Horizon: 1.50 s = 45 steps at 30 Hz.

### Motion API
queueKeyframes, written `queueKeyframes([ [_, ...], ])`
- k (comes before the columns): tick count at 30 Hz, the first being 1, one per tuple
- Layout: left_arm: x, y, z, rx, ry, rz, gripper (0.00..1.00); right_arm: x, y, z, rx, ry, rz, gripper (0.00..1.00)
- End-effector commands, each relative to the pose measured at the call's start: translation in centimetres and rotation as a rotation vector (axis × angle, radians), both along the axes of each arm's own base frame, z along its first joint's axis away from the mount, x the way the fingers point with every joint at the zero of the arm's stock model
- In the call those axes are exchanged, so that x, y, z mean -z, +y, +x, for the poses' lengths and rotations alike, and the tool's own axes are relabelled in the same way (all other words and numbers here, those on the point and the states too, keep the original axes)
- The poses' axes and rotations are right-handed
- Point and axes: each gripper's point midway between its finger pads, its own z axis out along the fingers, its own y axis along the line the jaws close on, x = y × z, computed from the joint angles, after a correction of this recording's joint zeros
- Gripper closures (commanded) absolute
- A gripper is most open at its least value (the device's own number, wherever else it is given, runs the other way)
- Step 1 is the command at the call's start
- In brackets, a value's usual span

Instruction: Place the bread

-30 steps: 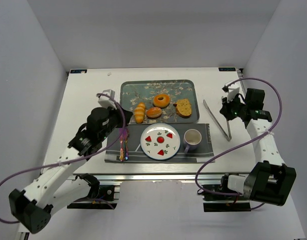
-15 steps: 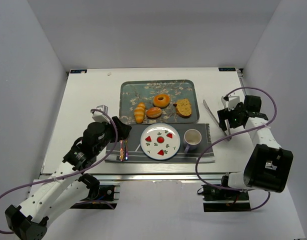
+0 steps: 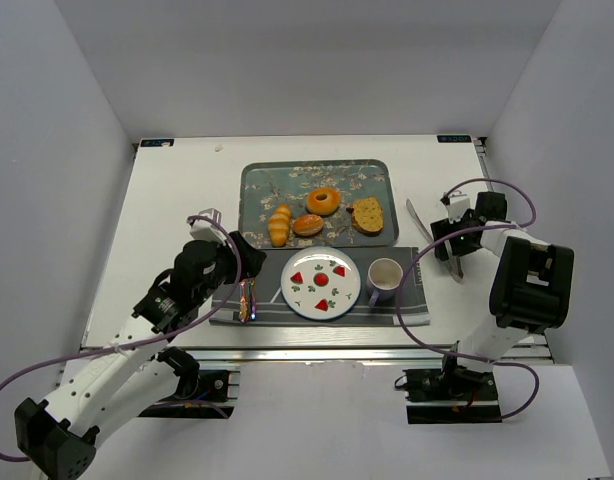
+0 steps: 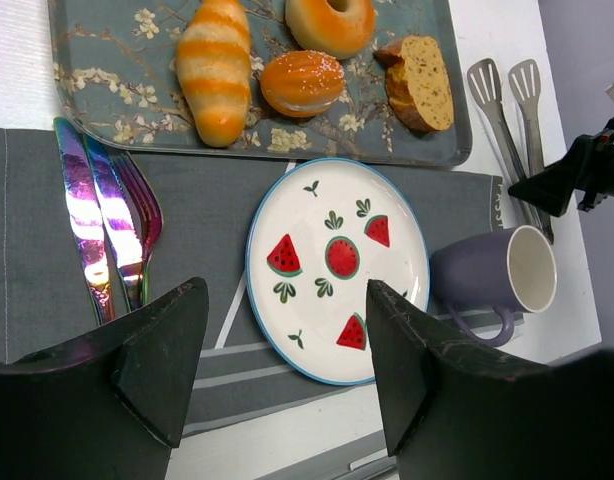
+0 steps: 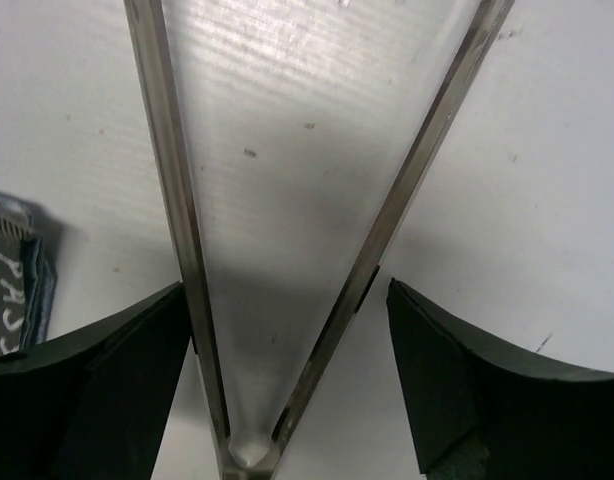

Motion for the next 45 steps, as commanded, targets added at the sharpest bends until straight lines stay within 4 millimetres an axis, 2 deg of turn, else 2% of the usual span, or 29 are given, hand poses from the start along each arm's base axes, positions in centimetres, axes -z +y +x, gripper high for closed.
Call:
queueKeyframes([
  [1,-0.7,-0.2,-0.2,0.000,-0.014,-0.033,0.26,-0.2,-0.7,2.1,-0.001,-0.063,-0.029,0.20],
  [2,-0.9,-0.2,-0.3,-0.002,-0.018,-0.040,0.26,0.1,-0.6,2.1,-0.005,-0.058,-0.024,0.22],
  [5,-1.0,0.1,-0.4,-0.009,-0.014,-0.034,0.26,0.1,-0.1,1.8,-0.024,-0.045,-0.002,0.40],
  [6,-1.1,0.2,-0.3,-0.016,-0.017,-0.032,0.26,0.0,0.1,1.6,-0.032,-0.045,0.014,0.50],
  [8,-1.2,0.4,-0.4,-0.023,-0.018,-0.029,0.26,-0.5,0.5,1.5,-0.047,-0.052,0.027,0.62],
  [9,-1.3,0.4,-0.4,-0.023,-0.021,-0.032,0.26,-0.7,0.6,1.5,-0.053,-0.057,0.032,0.73],
  [10,-1.5,0.4,-0.4,-0.022,-0.025,-0.035,0.26,-1.1,0.7,1.6,-0.057,-0.066,0.037,0.77],
  [13,-1.7,0.4,-0.4,-0.022,-0.027,-0.038,0.26,-3.8,1.5,2.3,-0.094,-0.126,0.067,0.85],
  [14,-1.9,0.3,-0.4,-0.019,-0.030,-0.041,0.26,-5.4,2.4,2.3,-0.120,-0.152,0.098,0.87],
  [16,-2.1,0.4,-0.4,-0.019,-0.030,-0.041,0.26,-8.7,3.2,3.0,-0.156,-0.222,0.110,0.88],
  [17,-2.4,0.4,-0.4,-0.022,-0.034,-0.043,0.26,-9.7,4.4,3.2,-0.195,-0.239,0.117,0.87],
  [18,-2.5,0.4,-0.4,-0.021,-0.037,-0.045,0.26,-10.1,5.2,2.8,-0.228,-0.227,0.114,0.83],
  [19,-2.5,0.5,-0.4,-0.025,-0.036,-0.043,0.26,-11.4,5.8,3.2,-0.252,-0.247,0.105,0.81],
  [23,-2.8,0.5,-0.5,-0.023,-0.042,-0.052,0.26,-13.0,9.3,3.1,-0.350,-0.250,0.082,0.72],
  [25,-3.0,0.5,-0.6,-0.022,-0.040,-0.055,0.26,-13.2,9.9,3.1,-0.367,-0.253,0.072,0.68],
  [26,-3.1,0.5,-0.6,-0.026,-0.042,-0.060,0.26,-13.3,11.2,3.1,-0.402,-0.253,0.063,0.66],
  [27,-3.1,0.6,-0.7,-0.025,-0.041,-0.062,0.26,-13.4,11.6,3.0,-0.415,-0.250,0.057,0.64],
  [32,-3.1,0.8,-1.1,-0.036,-0.044,-0.089,0.26,-13.7,13.4,2.8,-0.481,-0.252,0.022,0.60],
  [40,-3.1,0.8,-1.3,-0.035,-0.046,-0.102,0.26,-14.4,14.0,2.9,-0.531,-0.254,-0.030,0.56],
  [45,-3.1,0.7,-1.2,-0.035,-0.048,-0.102,0.26,-14.4,14.7,1.7,-0.570,-0.230,-0.032,0.52],
])
